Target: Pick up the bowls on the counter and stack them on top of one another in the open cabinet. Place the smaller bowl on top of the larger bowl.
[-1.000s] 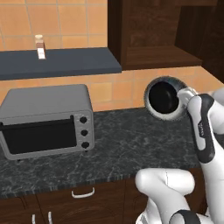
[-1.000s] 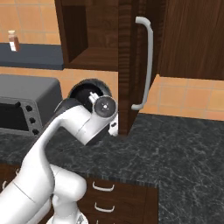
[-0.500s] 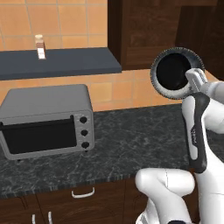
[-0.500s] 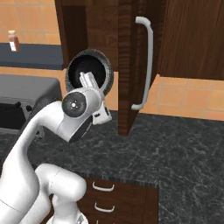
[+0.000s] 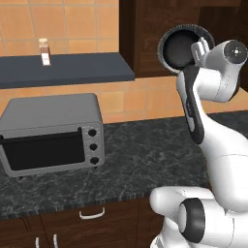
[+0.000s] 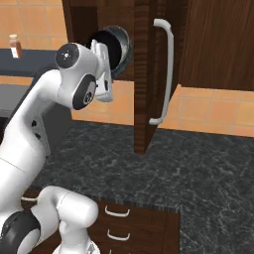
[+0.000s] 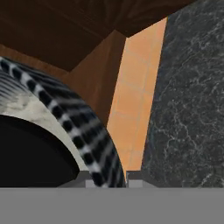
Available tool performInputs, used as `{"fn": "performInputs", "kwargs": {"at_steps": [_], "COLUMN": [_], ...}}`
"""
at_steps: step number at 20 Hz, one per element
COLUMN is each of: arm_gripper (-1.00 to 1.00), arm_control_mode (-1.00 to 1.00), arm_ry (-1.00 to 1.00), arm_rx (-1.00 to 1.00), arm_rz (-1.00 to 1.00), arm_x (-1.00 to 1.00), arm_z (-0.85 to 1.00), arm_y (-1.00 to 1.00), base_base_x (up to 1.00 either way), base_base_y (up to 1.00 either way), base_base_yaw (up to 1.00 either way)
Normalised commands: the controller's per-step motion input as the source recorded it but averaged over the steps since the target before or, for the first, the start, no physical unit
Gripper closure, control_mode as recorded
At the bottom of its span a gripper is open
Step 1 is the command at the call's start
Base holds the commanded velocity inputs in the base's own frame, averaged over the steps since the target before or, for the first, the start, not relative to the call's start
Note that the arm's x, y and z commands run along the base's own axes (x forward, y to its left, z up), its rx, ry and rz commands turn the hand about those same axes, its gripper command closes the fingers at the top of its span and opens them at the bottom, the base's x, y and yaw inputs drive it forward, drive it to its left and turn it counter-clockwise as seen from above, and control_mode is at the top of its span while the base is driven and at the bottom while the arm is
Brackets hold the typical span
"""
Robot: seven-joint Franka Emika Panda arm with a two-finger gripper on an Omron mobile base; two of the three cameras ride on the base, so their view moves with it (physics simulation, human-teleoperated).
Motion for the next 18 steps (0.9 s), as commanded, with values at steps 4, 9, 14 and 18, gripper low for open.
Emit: {"fn": "performInputs", "kwargs": {"at_steps": [4,9,14,18], "arm_gripper": [1.00,1.00,-1.00,-1.00], "arm_control_mode": [-1.00,-1.00,-1.00,-1.00], "arm_ry": [0.00,0.00,0.00,-0.04], "arm_rx": [0.10,0.01,0.05,0.01], "arm_rz": [0.00,-0.01,-0.04,-0.01], "arm_x": [0.14,0.84,1.00,0.48], "arm_z": [-0.03,-0.17,-0.06,-0.09], "arm_y": [0.00,0.00,0.00,0.00], "base_base_x": [0.00,0.00,0.00,0.00], "base_base_y": [0.00,0.00,0.00,0.00], "base_base_yaw": [0.00,0.00,0.00,0.00]}}
